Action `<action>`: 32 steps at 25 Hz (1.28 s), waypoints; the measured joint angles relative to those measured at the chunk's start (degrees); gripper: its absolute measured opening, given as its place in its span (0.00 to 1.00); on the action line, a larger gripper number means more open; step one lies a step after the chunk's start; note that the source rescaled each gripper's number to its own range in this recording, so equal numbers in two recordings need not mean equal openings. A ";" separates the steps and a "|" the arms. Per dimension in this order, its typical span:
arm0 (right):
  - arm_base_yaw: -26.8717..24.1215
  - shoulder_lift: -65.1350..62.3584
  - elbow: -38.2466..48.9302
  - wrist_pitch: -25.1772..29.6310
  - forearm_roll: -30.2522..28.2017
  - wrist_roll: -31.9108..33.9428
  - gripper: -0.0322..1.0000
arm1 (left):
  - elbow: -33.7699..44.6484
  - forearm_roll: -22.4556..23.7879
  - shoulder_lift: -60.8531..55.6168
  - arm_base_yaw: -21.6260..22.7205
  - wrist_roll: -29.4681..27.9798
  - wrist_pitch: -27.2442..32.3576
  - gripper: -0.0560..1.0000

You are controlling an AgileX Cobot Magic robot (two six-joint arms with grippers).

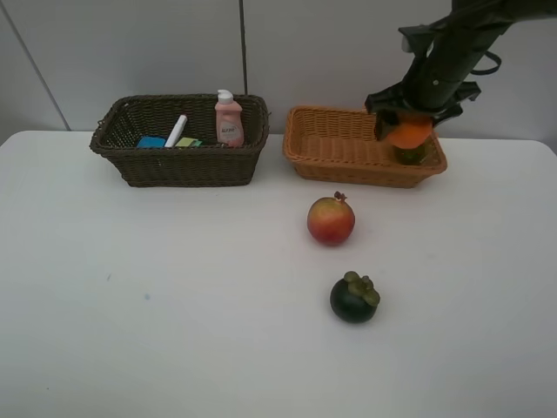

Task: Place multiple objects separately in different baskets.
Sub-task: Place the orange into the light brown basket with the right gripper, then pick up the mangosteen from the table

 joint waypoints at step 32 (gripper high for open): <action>2.85 -1.77 -3.39 20.71 7.46 1.62 1.00 | 0.00 0.00 0.00 0.00 0.00 0.00 0.92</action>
